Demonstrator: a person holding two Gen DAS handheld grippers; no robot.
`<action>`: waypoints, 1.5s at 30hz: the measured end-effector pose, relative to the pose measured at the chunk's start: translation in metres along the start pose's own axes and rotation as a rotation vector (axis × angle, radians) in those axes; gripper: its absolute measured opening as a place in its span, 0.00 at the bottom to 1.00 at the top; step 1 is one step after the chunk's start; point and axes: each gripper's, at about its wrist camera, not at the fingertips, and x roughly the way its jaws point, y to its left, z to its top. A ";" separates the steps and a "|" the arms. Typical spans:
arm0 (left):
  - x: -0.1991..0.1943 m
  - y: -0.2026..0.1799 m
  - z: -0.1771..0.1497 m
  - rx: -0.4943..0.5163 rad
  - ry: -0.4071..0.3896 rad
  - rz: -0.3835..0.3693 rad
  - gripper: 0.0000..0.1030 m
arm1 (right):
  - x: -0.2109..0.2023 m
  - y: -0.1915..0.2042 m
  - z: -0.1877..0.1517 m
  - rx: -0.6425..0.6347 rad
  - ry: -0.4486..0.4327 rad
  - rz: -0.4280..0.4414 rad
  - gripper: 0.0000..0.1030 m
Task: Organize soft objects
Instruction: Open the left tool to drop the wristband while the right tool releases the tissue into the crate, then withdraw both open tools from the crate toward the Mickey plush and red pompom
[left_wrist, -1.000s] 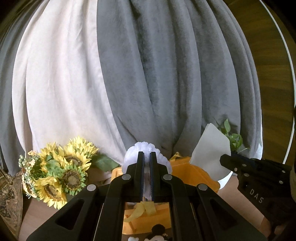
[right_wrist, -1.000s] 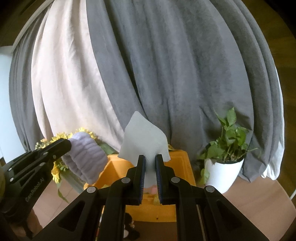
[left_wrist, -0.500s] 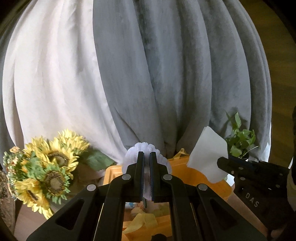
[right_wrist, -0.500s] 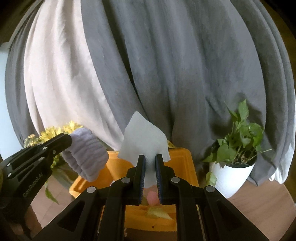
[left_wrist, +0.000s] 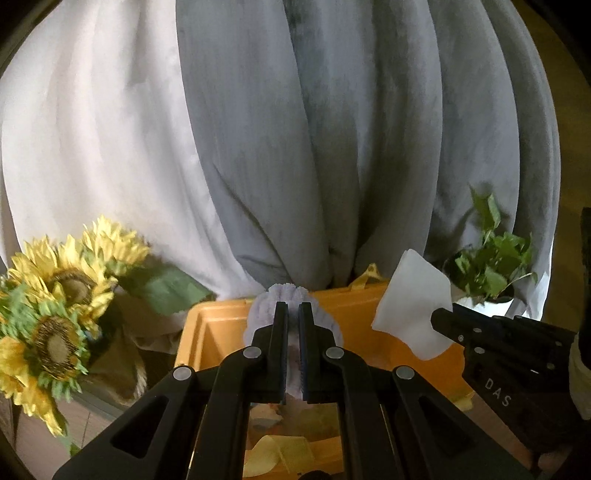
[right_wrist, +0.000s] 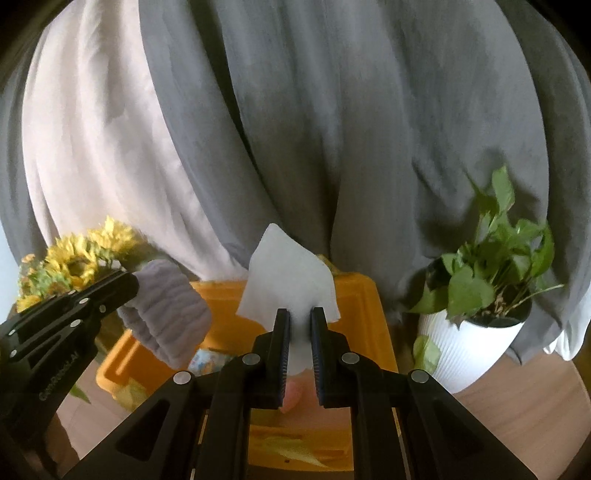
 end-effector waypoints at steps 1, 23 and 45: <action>0.004 0.000 -0.002 0.003 0.011 -0.002 0.07 | 0.005 -0.001 -0.001 0.003 0.015 0.000 0.13; 0.029 0.002 -0.020 -0.021 0.126 -0.037 0.27 | 0.033 -0.010 -0.011 0.024 0.121 -0.022 0.36; -0.062 0.013 -0.014 0.019 0.031 0.058 0.80 | -0.047 0.008 -0.007 0.045 -0.006 -0.079 0.69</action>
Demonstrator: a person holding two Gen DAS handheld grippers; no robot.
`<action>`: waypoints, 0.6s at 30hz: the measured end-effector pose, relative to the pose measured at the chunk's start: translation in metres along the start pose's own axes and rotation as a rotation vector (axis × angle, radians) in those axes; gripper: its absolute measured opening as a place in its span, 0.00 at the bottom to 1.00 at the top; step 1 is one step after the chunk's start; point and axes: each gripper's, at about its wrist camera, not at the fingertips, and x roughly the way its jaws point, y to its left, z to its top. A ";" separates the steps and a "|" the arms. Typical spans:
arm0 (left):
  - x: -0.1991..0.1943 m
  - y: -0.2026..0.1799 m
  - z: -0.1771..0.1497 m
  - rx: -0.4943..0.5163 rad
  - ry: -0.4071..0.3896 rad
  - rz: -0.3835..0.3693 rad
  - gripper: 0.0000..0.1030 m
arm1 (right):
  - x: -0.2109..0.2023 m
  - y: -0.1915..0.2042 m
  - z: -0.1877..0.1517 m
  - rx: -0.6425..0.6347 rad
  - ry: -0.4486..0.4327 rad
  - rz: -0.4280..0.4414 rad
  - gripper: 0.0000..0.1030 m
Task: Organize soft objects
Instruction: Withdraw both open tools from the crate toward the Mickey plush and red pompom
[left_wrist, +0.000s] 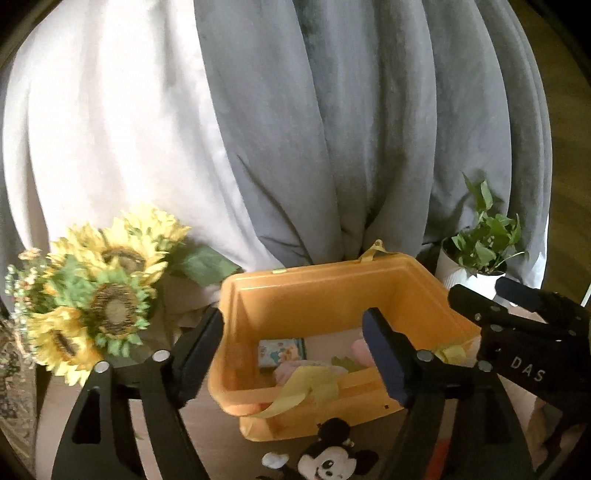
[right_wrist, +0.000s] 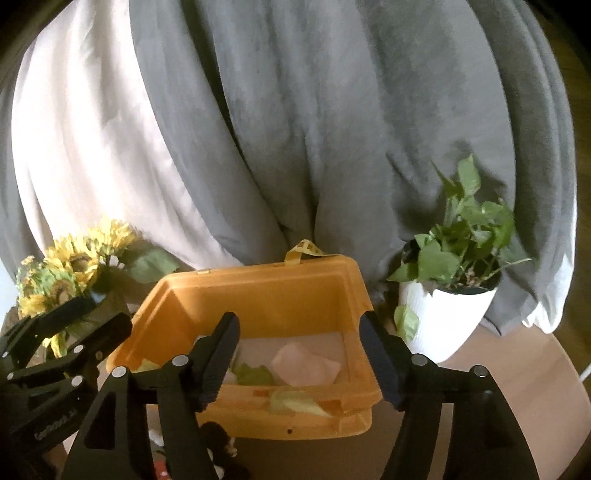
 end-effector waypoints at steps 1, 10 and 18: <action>-0.003 0.000 -0.001 0.001 -0.007 0.007 0.81 | -0.005 0.001 -0.001 -0.001 -0.005 -0.004 0.70; -0.038 0.008 -0.014 0.010 -0.027 0.026 0.85 | -0.041 0.008 -0.013 0.010 -0.019 -0.064 0.79; -0.062 0.010 -0.036 0.018 -0.010 0.064 0.85 | -0.068 0.009 -0.034 0.011 -0.029 -0.116 0.81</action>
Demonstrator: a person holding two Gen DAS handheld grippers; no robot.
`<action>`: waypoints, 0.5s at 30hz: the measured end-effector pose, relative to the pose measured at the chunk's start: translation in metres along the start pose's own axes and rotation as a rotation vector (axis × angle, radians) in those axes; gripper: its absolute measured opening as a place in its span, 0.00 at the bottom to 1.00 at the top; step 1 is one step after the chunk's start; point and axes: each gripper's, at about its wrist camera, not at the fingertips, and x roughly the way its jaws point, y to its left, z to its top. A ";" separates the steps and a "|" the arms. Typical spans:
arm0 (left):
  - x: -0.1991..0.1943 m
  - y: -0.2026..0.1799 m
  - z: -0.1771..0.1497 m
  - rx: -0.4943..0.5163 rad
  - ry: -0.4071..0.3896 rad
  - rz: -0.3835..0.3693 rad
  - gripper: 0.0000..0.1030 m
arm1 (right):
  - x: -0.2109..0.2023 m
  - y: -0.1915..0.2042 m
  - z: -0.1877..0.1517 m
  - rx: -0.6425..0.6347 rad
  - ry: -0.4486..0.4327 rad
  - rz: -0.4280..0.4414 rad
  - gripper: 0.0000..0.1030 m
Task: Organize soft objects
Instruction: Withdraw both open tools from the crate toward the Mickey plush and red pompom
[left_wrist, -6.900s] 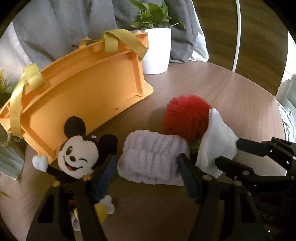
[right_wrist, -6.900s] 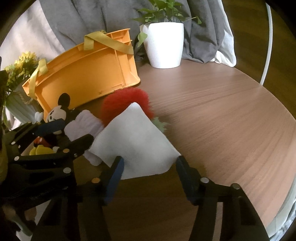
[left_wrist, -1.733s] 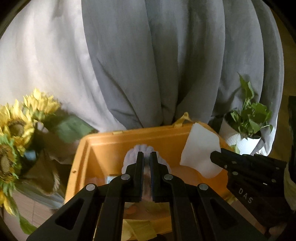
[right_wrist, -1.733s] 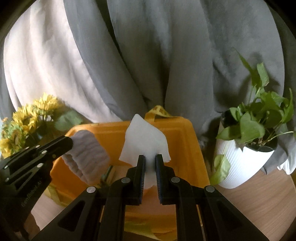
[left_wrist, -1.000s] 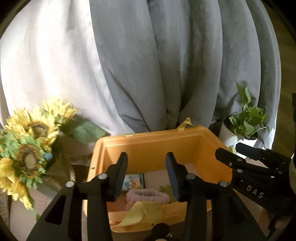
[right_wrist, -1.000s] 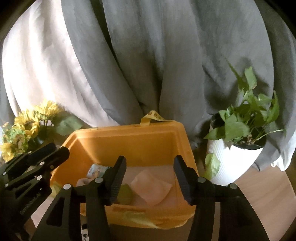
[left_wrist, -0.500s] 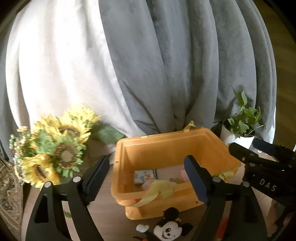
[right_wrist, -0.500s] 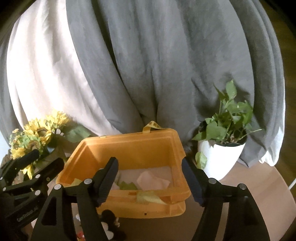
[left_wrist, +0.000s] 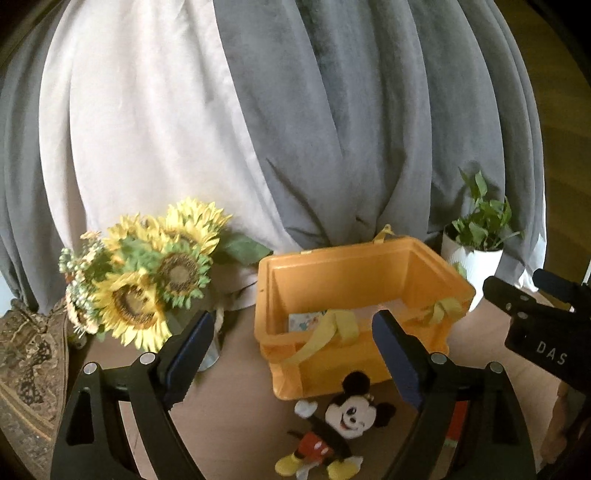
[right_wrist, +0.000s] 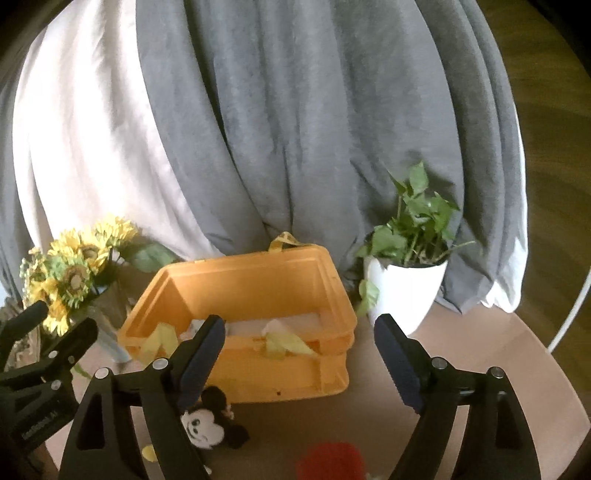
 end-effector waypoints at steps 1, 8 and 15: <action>-0.003 0.001 -0.003 0.000 0.003 -0.001 0.85 | -0.002 0.000 -0.002 0.003 -0.002 -0.004 0.81; -0.017 0.007 -0.023 0.000 0.034 0.020 0.85 | -0.020 -0.001 -0.014 0.024 -0.032 -0.031 0.81; -0.024 0.008 -0.037 0.007 0.064 0.033 0.85 | -0.032 -0.001 -0.031 0.034 -0.043 -0.072 0.81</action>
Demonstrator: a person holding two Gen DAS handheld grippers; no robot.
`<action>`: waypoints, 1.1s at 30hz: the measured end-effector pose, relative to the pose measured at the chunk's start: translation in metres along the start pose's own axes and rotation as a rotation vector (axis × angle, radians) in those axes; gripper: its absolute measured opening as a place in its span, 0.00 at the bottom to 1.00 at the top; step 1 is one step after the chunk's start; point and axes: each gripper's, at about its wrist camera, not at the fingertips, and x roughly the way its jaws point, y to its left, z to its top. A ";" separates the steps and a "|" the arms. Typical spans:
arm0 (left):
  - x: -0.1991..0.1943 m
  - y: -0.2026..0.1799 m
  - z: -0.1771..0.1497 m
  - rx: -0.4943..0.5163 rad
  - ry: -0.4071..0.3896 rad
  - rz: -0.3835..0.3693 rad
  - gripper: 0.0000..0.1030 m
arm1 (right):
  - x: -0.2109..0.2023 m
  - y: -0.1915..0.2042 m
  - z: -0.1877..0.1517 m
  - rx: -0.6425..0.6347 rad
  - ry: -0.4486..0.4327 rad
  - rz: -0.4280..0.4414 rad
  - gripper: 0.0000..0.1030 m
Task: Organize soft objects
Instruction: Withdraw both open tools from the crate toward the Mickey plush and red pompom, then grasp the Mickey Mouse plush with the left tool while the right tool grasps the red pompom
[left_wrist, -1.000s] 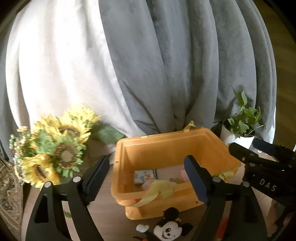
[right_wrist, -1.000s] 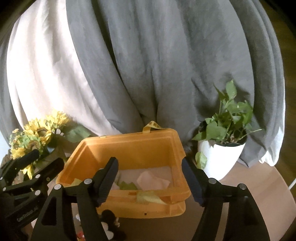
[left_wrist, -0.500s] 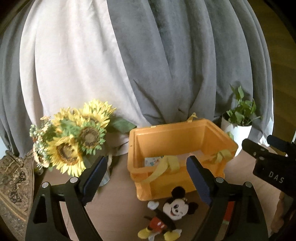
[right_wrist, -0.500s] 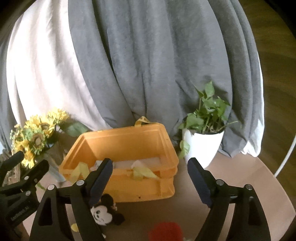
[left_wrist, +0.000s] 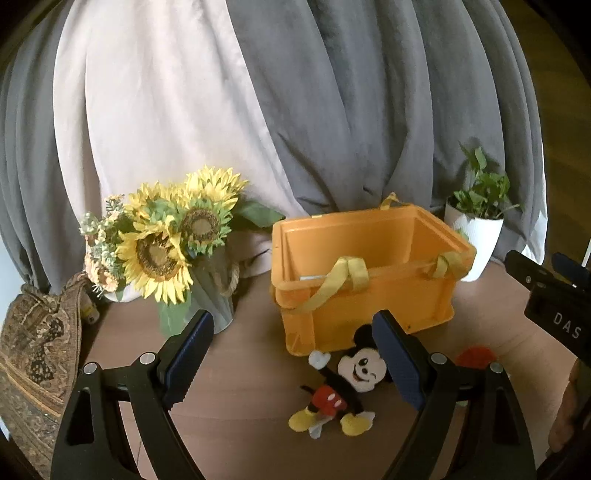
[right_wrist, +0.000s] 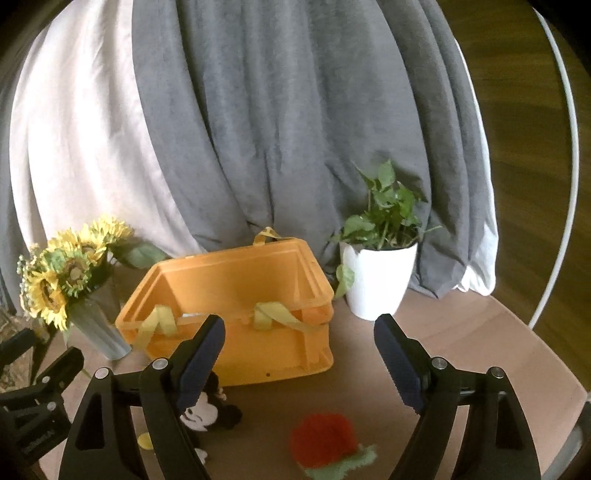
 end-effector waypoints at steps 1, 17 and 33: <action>-0.001 -0.001 -0.002 0.004 0.002 0.000 0.85 | -0.001 0.000 -0.003 -0.001 0.003 -0.004 0.81; 0.010 -0.018 -0.039 0.053 0.069 -0.044 0.85 | -0.014 -0.015 -0.047 -0.002 0.052 -0.068 0.81; 0.044 -0.030 -0.072 0.105 0.179 -0.061 0.85 | 0.019 -0.015 -0.086 -0.021 0.194 -0.066 0.81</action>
